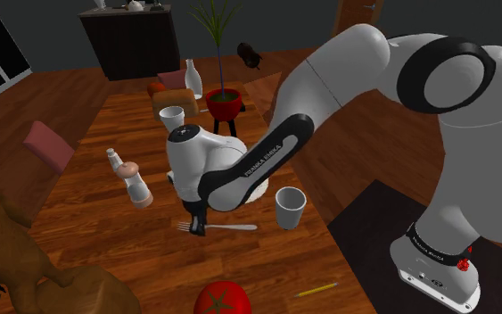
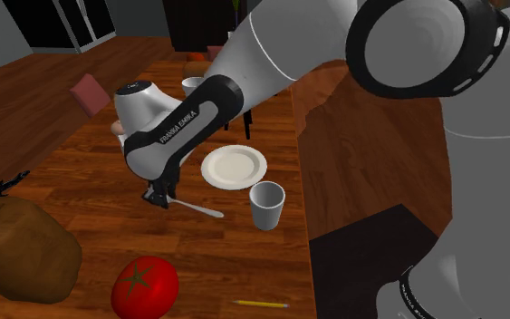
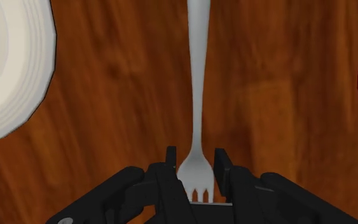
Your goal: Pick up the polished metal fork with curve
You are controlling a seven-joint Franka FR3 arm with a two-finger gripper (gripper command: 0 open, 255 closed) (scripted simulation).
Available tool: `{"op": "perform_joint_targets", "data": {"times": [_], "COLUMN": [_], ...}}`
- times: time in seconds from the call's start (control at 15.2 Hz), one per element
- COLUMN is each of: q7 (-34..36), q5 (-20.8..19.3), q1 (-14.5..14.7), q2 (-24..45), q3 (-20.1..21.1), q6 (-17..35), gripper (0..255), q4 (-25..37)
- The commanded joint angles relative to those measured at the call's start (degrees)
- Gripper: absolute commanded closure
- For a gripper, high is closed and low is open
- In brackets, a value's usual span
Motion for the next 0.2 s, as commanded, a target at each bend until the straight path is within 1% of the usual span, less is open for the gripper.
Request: {"op": "perform_joint_targets", "data": {"times": [0.0, 0.13], "q7": [-0.2, -0.2], "q5": [0.4, 0.4], "q1": [-0.2, -0.2], "q2": [-1.0, -1.1], "q3": [0.3, 0.3], "q6": [-1.1, -1.2], "gripper": [255, 255], "q4": [0.1, 0.1]}}
